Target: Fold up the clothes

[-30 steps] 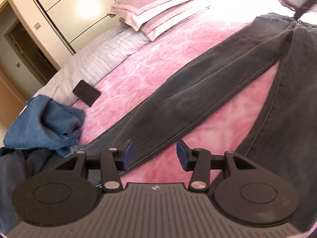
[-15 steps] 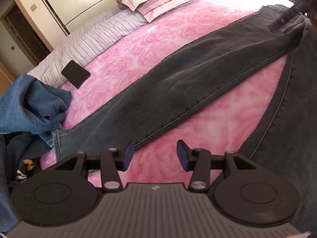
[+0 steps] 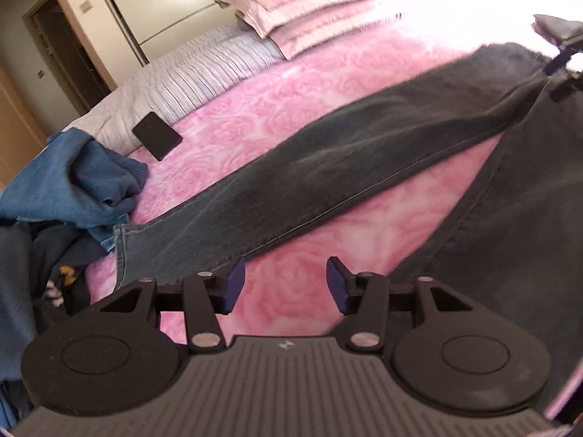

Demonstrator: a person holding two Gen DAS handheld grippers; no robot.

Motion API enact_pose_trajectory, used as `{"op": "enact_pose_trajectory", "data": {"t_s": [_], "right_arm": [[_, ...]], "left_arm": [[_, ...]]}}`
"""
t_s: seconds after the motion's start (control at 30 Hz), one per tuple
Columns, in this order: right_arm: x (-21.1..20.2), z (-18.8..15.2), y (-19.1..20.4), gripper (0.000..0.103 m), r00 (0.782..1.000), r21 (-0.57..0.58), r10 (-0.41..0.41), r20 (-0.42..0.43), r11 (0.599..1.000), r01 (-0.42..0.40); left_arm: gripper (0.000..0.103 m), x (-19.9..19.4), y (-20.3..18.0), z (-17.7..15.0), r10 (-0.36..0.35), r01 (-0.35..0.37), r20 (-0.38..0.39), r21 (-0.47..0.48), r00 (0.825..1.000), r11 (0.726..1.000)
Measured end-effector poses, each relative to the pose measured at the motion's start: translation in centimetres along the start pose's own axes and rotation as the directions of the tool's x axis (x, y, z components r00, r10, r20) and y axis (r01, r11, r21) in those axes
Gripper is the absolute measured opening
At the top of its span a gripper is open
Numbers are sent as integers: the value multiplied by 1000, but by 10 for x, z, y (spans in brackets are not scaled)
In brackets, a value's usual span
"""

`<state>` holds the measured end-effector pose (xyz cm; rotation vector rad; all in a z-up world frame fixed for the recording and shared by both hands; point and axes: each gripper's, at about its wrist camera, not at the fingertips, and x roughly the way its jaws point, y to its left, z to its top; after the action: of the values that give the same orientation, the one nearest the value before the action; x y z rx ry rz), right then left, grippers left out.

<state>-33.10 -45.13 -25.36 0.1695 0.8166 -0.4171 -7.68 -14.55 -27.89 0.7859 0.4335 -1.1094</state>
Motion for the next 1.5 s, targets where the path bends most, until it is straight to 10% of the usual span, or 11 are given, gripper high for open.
{"op": "enact_pose_trajectory", "data": {"t_s": [0.33, 0.97, 1.5], "right_arm": [[-98, -67, 22, 71, 960, -67, -266, -91, 963, 261], [-147, -142, 60, 71, 940, -139, -304, -156, 949, 284], [-142, -142, 70, 71, 948, -175, -275, -163, 953, 246]], "left_arm": [[53, -65, -28, -33, -3, 3, 33, -4, 999, 1000], [61, -101, -31, -90, 22, -21, -44, 22, 999, 1000], [62, -105, -16, -94, 46, -42, -75, 46, 996, 998]]}}
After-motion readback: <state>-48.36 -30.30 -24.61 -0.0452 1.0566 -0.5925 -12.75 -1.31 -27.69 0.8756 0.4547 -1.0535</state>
